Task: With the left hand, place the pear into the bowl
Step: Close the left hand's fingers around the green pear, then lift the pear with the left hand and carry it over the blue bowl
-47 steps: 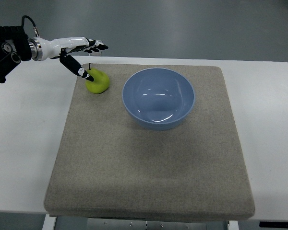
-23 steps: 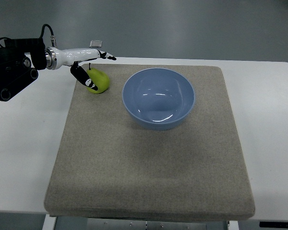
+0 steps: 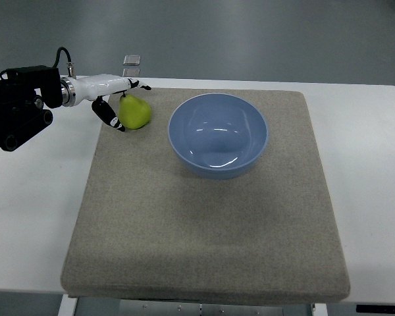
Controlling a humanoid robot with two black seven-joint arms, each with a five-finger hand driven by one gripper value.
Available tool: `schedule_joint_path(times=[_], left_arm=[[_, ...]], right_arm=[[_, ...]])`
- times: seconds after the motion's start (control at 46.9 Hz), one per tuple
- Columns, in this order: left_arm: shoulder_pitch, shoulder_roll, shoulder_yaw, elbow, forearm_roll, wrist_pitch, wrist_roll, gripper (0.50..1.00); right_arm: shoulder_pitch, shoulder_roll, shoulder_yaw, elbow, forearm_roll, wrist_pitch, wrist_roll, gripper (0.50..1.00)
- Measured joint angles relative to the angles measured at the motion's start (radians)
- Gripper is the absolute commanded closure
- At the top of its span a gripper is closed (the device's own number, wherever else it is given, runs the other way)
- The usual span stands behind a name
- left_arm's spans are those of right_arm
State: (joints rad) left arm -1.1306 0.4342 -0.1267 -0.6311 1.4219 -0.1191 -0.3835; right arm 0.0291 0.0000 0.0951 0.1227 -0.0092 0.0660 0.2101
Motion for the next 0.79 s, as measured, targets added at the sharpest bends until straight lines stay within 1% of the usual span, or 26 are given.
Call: schedule_joint_path(times=[0.064, 0.128, 0.213, 0.277, 0.384, 0.448, 0.704, 0.79], left_arm=[[0.0, 0.0, 0.001, 0.0, 0.0, 0.002, 0.0, 0.54], [0.001, -0.008, 0.002, 0.0, 0.0, 0.003, 0.001, 0.628], [0.002, -0.011, 0.003, 0.002, 0.0, 0.002, 0.003, 0.726], [0.003, -0.011, 0.012, 0.003, 0.001, 0.001, 0.004, 0.84], [0.002, -0.011, 0.045, 0.003, 0.001, 0.002, 0.005, 0.928], [0.0, -0.011, 0.053, 0.004, 0.001, 0.002, 0.005, 0.999], [-0.015, -0.002, 0.055, 0.003, -0.005, -0.008, 0.007, 1.0], [-0.042, 0.01, 0.046, -0.009, -0.016, -0.016, 0.007, 1.0]], right_arm=[[0.0, 0.0, 0.0, 0.0, 0.0, 0.0, 0.0, 0.574], [0.0, 0.0, 0.0, 0.0, 0.0, 0.0, 0.0, 0.574], [0.0, 0.0, 0.0, 0.0, 0.0, 0.0, 0.0, 0.574], [0.0, 0.0, 0.0, 0.0, 0.0, 0.0, 0.0, 0.574], [0.0, 0.0, 0.0, 0.0, 0.0, 0.0, 0.0, 0.574], [0.0, 0.0, 0.0, 0.0, 0.0, 0.0, 0.0, 0.574], [0.0, 0.0, 0.0, 0.0, 0.0, 0.0, 0.0, 0.574], [0.0, 0.0, 0.0, 0.0, 0.0, 0.0, 0.0, 0.574]])
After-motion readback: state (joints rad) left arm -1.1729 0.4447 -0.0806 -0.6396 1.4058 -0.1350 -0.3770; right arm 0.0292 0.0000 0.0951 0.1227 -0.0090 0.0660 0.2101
